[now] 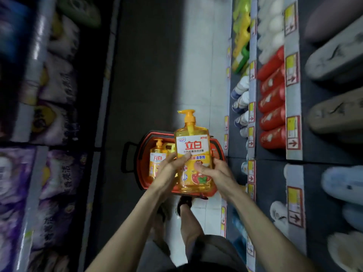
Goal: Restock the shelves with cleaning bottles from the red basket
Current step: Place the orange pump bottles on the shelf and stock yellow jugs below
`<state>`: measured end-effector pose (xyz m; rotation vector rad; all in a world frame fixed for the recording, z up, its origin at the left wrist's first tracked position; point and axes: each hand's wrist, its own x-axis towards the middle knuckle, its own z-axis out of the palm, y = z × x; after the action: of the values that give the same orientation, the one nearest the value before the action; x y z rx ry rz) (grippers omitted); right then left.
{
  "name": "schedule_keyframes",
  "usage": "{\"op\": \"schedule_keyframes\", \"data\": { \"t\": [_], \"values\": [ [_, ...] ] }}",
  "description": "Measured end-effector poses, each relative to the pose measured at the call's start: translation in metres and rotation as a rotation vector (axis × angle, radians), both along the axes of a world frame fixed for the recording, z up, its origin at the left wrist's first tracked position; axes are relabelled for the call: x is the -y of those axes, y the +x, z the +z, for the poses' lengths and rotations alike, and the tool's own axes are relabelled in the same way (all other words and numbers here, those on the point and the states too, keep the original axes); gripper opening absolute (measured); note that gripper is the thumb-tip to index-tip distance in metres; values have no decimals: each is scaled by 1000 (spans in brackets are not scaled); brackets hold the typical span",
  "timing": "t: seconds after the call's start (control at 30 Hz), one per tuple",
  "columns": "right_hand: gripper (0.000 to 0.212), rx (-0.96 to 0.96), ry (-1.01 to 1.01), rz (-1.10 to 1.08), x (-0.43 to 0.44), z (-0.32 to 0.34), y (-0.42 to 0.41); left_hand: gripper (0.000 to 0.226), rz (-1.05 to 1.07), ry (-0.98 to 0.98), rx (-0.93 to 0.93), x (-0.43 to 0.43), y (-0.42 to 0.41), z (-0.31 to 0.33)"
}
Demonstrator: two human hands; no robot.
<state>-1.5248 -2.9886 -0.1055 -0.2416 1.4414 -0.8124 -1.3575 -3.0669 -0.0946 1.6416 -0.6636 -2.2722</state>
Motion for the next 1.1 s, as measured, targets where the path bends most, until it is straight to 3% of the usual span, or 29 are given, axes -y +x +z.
{"op": "schedule_keyframes", "data": {
  "t": [0.1, 0.23, 0.6, 0.87, 1.1],
  "values": [
    [57, -27, -91, 79, 12, 49, 14, 43, 26, -120, -19, -1, 20, 58],
    [75, -73, -208, 193, 22, 112, 44, 41, 99, -272, -27, -10, 59, 121],
    [59, -93, -539, 470, -2, 262, 177, 38, 223, -724, 20, -90, 206, 279],
    [47, -121, -825, 621, -47, 360, 302, 41, 446, -1008, 220, -178, 314, 359],
    [54, -17, -1007, 811, -78, 421, 413, 41, 695, -1154, 398, -257, 400, 417]
  ]
}}
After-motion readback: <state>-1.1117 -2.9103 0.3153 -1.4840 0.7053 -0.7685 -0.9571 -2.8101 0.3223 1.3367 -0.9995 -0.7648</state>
